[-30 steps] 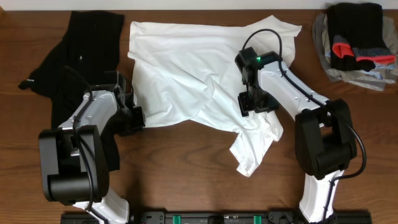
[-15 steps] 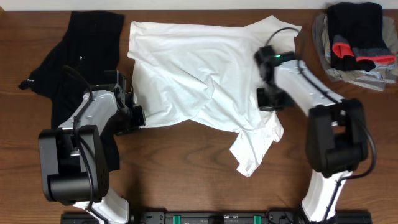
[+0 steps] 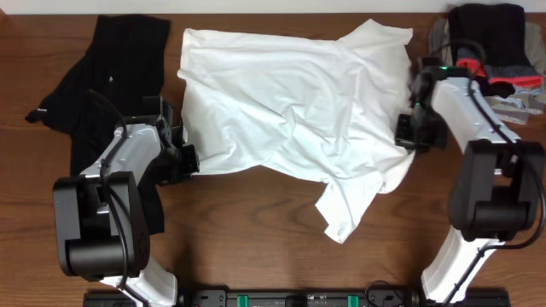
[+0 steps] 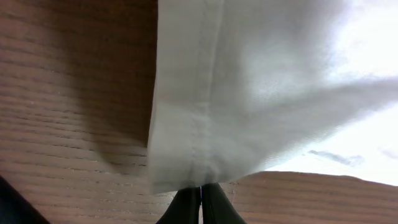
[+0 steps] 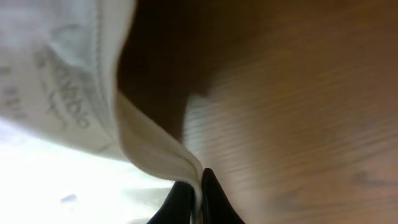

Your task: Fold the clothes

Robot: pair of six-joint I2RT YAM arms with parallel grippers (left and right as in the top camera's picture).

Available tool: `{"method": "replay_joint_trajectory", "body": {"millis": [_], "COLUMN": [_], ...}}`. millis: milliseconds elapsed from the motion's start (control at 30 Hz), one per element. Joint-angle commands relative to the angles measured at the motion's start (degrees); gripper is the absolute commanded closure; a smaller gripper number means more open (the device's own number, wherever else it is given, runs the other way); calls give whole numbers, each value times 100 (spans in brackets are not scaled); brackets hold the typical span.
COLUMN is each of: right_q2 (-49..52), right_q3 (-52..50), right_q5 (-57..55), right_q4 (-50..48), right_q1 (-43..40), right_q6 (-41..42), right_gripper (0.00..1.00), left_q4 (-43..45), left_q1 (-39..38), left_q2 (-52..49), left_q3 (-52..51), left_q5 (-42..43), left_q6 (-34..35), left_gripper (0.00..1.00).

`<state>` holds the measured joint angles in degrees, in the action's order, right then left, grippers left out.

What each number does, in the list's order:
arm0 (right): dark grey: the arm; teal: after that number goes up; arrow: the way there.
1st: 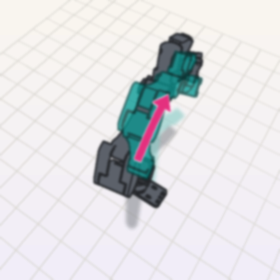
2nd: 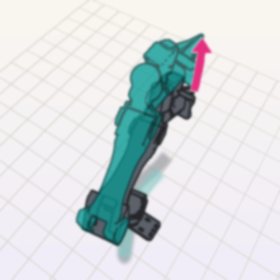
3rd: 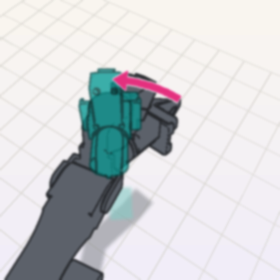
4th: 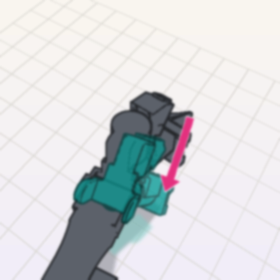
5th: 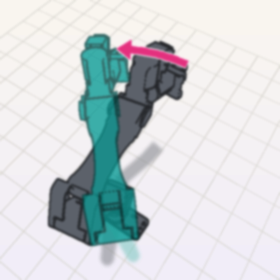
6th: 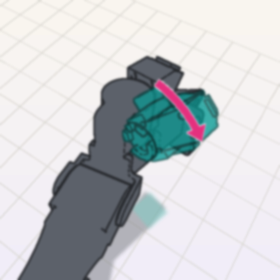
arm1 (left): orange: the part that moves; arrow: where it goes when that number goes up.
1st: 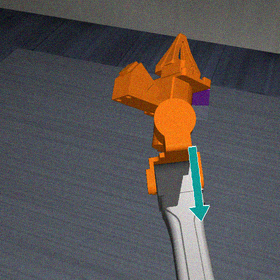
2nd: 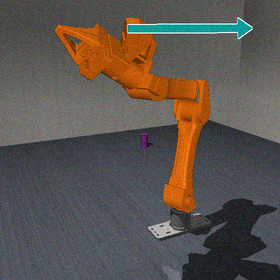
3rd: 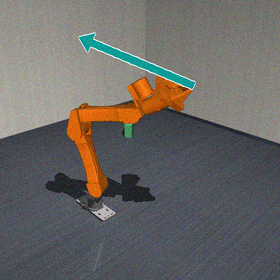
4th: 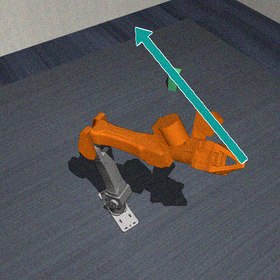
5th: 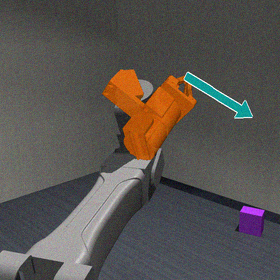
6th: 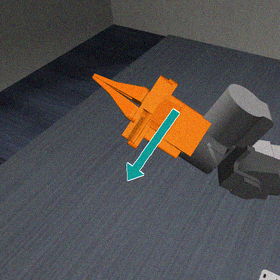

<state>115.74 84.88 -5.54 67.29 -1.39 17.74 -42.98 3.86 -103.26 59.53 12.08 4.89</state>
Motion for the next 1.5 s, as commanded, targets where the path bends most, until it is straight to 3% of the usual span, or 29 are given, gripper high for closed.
{"method": "replay_joint_trajectory", "body": {"millis": [0, 100, 267, 500, 833, 1000, 1133, 1233, 1467], "right_q2": [-153, -153, -153, -479, -2140, -2328, -2330, -2330, -2328], "right_q3": [-24, -24, -24, 131, 114, -103, -634, -1147, -2251], "right_q5": [22, 22, 22, 769, 1631, 1222, 466, 234, 302], "right_q4": [15, -20, -103, 46, 1056, 1569, 1733, 1510, 68], "right_q1": [-367, -588, -809, -914, -382, 223, 649, 750, 752], "right_q6": [111, 109, 39, -358, -540, 101, 1012, 1502, 1895], "right_gripper": [94, 85, 44, 33, 35, 40, 50, 57, 60], "left_q4": [4, 9, 9, 2, -83, -83, -83, -83, -81], "left_q1": [-7, -7, -7, 24, 42, 42, 42, 42, 42], "left_q2": [101, 92, 55, 70, 85, 85, 83, 83, 83], "left_q3": [-31, -33, -33, -22, 4, 4, 4, 4, 4], "left_q5": [-74, -164, -164, -157, -155, -155, -157, -157, -157], "left_q6": [17, 17, 17, 20, 149, 166, 166, 166, 164], "left_gripper": [94, 94, 94, 93, 94, 94, 94, 94, 94]}}
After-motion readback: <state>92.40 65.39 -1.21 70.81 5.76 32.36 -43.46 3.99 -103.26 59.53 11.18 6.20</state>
